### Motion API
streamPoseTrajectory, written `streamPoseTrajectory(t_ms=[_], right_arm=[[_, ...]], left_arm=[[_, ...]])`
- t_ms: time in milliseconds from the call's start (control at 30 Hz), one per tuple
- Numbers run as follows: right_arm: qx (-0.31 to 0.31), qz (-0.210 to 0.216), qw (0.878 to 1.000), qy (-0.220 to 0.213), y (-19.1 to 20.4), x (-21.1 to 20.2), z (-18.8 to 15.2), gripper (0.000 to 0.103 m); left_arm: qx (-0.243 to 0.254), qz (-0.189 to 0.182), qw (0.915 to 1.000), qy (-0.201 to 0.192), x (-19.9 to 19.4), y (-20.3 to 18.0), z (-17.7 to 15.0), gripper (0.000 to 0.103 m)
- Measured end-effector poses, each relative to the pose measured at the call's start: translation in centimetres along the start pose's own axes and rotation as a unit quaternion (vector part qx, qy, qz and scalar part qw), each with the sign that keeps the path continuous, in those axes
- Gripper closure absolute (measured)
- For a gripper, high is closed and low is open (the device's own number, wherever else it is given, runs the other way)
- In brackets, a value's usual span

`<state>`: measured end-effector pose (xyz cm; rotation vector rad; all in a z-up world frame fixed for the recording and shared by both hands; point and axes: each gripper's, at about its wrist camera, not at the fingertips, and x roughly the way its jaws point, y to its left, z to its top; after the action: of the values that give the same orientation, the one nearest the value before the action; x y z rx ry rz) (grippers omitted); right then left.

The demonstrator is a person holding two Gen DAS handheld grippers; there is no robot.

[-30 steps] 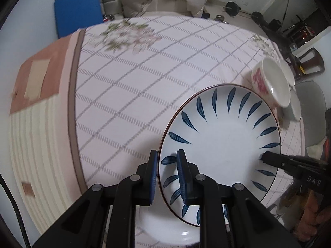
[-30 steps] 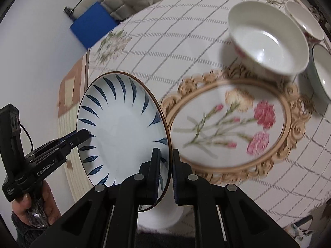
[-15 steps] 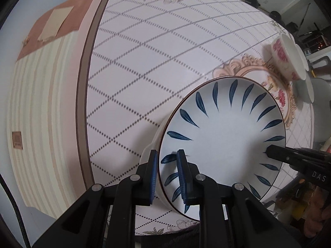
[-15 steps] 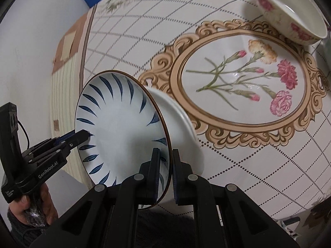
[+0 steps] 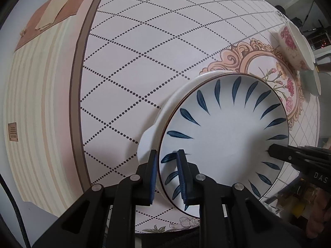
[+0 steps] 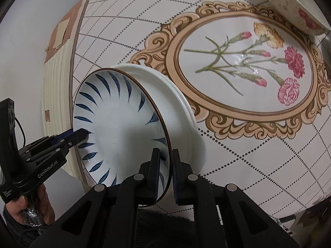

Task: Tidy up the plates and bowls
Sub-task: 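Carry the blue-striped plate with both tools and lower it onto the white plate, then open both tools and withdraw them from the plate stack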

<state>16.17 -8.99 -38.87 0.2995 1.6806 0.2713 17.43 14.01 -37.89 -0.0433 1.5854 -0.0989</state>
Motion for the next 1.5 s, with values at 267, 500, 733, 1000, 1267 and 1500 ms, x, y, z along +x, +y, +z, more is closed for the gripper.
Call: streamPoseTrajectory(t_ms=[267,500,733,1000,1267,1500], right_arm=[[0.004,-0.012,1.000,0.008,-0.6,0.9,0.0,0.091],[0.008,-0.015,1.000,0.010,-0.4,1.5,0.0,0.090],[0.007,-0.029,0.999,0.014,0.0,1.6,0.5,0.087],[0.020,-0.038,0.999,0.025,0.5,1.6,0.8,0.081],[0.017,-0.066,0.998,0.014,1.3,0.6,0.5,0.078],[0.012,-0.096,0.995,-0.003,2.3,-0.8,-0.8,0.061]], left_arm=[[0.001,0.003,0.9999,0.010,1.6,-0.9,-0.1,0.087],[0.004,0.008,0.9999,0.008,1.5,-1.2,0.1,0.087],[-0.002,0.013,0.9998,0.012,1.4,-1.8,-0.1,0.083],[-0.030,-0.002,0.9992,0.026,1.1,-1.5,0.2,0.080],[-0.038,-0.001,0.9991,0.016,0.2,-1.1,0.2,0.078],[-0.034,0.020,0.9992,-0.011,-2.3,-0.9,-0.5,0.074]])
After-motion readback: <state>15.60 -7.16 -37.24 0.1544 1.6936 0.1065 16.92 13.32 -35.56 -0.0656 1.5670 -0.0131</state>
